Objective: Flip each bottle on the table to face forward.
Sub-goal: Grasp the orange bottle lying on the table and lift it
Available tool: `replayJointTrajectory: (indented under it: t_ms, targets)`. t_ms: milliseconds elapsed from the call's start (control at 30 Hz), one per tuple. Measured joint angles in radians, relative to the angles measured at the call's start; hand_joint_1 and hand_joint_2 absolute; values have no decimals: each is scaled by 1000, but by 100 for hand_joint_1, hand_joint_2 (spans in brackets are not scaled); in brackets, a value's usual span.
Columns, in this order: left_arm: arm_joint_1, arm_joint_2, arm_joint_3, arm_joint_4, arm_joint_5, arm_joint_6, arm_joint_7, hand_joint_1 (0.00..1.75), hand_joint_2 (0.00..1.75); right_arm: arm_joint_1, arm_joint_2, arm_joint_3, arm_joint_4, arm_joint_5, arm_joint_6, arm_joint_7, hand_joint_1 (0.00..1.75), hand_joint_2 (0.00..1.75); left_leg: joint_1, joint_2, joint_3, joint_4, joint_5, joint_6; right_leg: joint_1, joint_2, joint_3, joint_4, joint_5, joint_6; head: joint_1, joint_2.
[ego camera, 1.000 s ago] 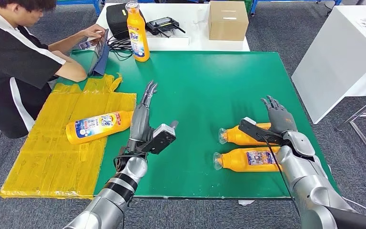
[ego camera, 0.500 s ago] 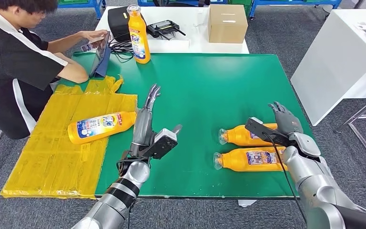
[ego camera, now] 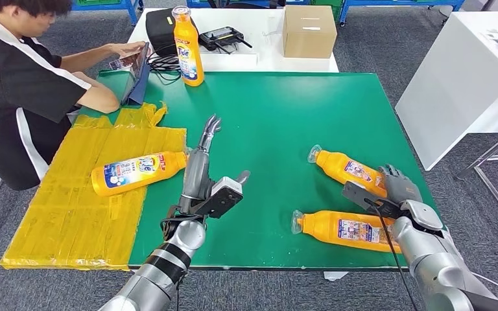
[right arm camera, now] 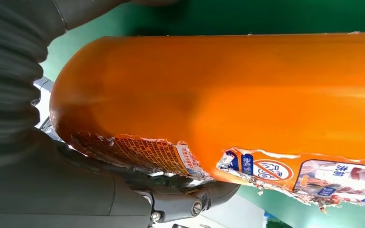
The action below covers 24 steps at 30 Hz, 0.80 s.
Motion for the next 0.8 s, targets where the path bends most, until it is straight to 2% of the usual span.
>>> replayJointTrajectory:
  t_ms: [300, 333, 367, 467, 533, 800]
  targets:
    - [0, 0, -3, 0, 9, -1, 0, 0, 175, 4, 2, -2, 3, 36, -3, 4, 0, 175, 0, 0, 1, 0, 0, 0, 0, 0, 2, 0, 0, 0, 0, 0]
    - [0, 0, -3, 0, 9, -1, 0, 0, 175, 4, 3, -2, 3, 42, -3, 6, 6, 175, 0, 0, 1, 0, 0, 0, 0, 0, 2, 0, 0, 0, 0, 0]
    - [0, 0, -4, 0, 10, -1, 0, 0, 175, 4, 3, -1, 3, 48, -3, 9, 40, 175, 0, 0, 1, 0, 0, 0, 0, 0, 2, 0, 0, 0, 0, 0]
    - [0, 0, -6, 0, 12, -2, 0, 0, 175, 8, 7, 1, 5, 65, -2, 22, 160, 175, 0, 0, 2, 0, 0, 0, 0, 0, 2, 0, 0, 0, 0, 0]
    - [0, 0, -9, 0, 16, -4, 0, 0, 175, 13, 9, 3, 6, 75, -2, 35, 174, 175, 0, 1, 2, 0, 0, 0, 0, 1, 2, 0, 0, 0, 0, 0]
    - [0, 0, -21, 0, 27, -13, -1, 0, 175, 18, 15, 5, 7, 87, -4, 57, 175, 175, 0, 0, 2, 0, 0, 0, 0, 0, 2, 0, 0, 0, 0, 0]
